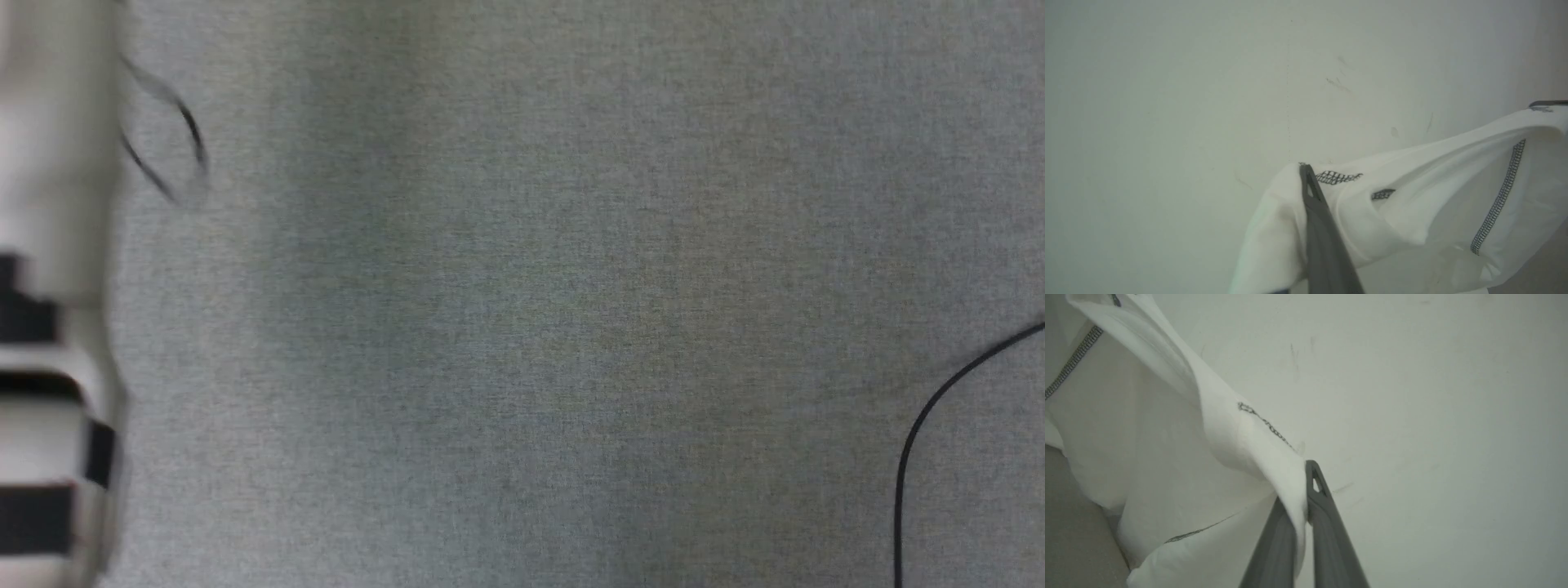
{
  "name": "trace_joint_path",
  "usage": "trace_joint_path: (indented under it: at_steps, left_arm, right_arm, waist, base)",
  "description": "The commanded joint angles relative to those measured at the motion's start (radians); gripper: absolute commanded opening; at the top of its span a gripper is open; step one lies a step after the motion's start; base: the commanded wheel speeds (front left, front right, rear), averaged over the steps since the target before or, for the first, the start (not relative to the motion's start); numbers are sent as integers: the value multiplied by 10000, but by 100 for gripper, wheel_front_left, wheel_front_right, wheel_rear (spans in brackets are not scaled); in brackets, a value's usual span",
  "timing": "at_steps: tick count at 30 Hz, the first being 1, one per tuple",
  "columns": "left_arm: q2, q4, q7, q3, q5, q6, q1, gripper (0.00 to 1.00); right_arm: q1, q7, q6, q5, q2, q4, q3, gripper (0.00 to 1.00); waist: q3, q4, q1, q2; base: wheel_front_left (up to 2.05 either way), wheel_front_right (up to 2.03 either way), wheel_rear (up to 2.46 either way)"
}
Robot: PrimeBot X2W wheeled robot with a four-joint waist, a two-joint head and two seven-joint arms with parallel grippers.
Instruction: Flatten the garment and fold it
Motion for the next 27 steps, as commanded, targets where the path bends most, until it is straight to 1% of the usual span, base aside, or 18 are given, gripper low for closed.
trace_joint_path:
  at_steps: [1, 2, 3, 5, 6, 12, 18, 19, 24, 27]
  left_arm:
    - [-67, 269, -170, -165, -87, -37, 780, 0]
    - [-94, 359, -246, -266, -84, -40, 1120, 0]
    - [-94, 359, -246, -266, -84, -40, 1120, 0]
    - [-138, 517, -388, -450, -98, -44, 1893, 0]
    - [-192, 632, -493, -634, -136, -48, 2771, 0]
    - [-114, 545, -631, -1023, -285, -53, 5497, 0]
    - [264, -136, -384, -1338, -417, 66, 7955, 0]
    - [264, -136, -384, -1338, -417, 66, 7955, 0]
    - [641, -1168, 427, -1754, -530, 103, 9686, 0]
    - [955, -1857, 987, -1942, -562, 290, 10631, 0]
  right_arm:
    - [955, -17, -96, -119, 22, -272, -228, 0]
    - [1412, -18, -96, -155, 106, -464, -321, 0]
    - [1412, -18, -96, -155, 106, -464, -321, 0]
    - [2386, -18, -96, -253, 298, -869, -425, 0]
    - [3444, -19, -96, -270, 459, -1307, -428, 0]
    - [6393, -19, -96, 39, 552, -2550, 43, 0]
    - [8662, -20, -96, 573, 244, -3514, 814, 0]
    - [8662, -20, -96, 573, 244, -3514, 814, 0]
    - [10225, 110, -96, 1420, -266, -3733, 1671, 0]
    - [10952, 630, -96, 2171, -604, -4079, 2239, 0]
  waist:
    - [-503, 214, -2, -1]
    - [-627, 221, -2, -1]
    - [-627, 221, -2, -1]
    - [-983, 202, -2, -1]
    - [-1422, 217, -2, -1]
    - [-2771, 283, -2, -1]
    - [-3902, 462, -2, -1]
    - [-3902, 462, -2, -1]
    - [-4700, 673, -2, -1]
    - [-5139, 696, -2, -1]
  base:
    - [0, 0, 0]
    - [0, 0, 0]
    - [0, 0, 0]
    - [0, 0, 0]
    - [0, 0, 0]
    - [0, 0, 0]
    - [0, 0, 0]
    - [0, 0, 0]
    - [0, 0, 0]
    - [0, 0, 0]
